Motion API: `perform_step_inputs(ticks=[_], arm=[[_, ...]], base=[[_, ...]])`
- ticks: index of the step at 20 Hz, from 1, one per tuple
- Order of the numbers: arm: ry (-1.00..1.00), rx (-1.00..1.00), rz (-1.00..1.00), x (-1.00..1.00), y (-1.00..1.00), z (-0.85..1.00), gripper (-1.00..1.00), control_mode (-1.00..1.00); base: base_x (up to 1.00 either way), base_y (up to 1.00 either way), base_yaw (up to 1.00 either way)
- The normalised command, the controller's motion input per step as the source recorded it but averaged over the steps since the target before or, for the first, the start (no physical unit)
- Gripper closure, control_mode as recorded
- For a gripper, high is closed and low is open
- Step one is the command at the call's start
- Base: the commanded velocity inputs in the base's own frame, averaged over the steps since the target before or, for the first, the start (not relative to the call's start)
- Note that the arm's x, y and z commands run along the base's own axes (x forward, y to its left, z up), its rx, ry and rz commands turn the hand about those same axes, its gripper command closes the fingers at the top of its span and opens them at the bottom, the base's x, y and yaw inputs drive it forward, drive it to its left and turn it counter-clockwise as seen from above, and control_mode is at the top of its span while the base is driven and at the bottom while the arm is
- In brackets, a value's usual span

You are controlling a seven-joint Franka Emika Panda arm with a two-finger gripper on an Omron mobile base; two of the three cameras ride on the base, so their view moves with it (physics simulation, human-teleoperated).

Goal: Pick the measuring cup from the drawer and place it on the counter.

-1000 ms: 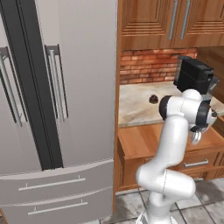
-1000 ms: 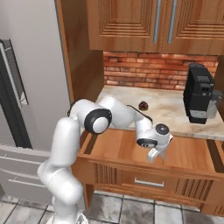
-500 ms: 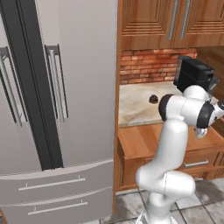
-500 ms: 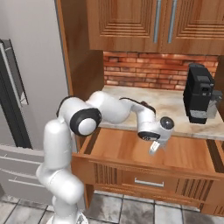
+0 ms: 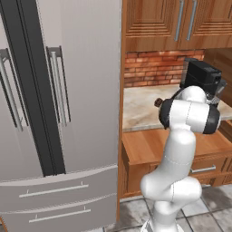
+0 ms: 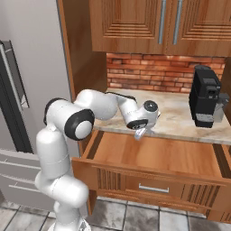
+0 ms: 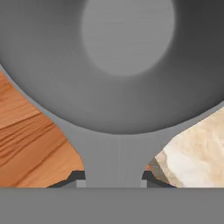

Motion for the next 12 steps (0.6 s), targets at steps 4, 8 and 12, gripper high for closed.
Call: perform_step_inputs(ticks=[4, 8, 12], arm=[[0.09, 0.02, -0.10, 0.72, 1.00, 0.06, 1.00, -1.00], [0.07, 0.03, -0.12, 0.78, 0.97, 0.00, 1.00, -1.00], [0.08, 0.00, -0.12, 0.86, 0.58, 0.00, 1.00, -1.00]], base=[[0.00, 0.00, 0.00], [0.00, 0.00, 0.00], [0.00, 0.00, 0.00]])
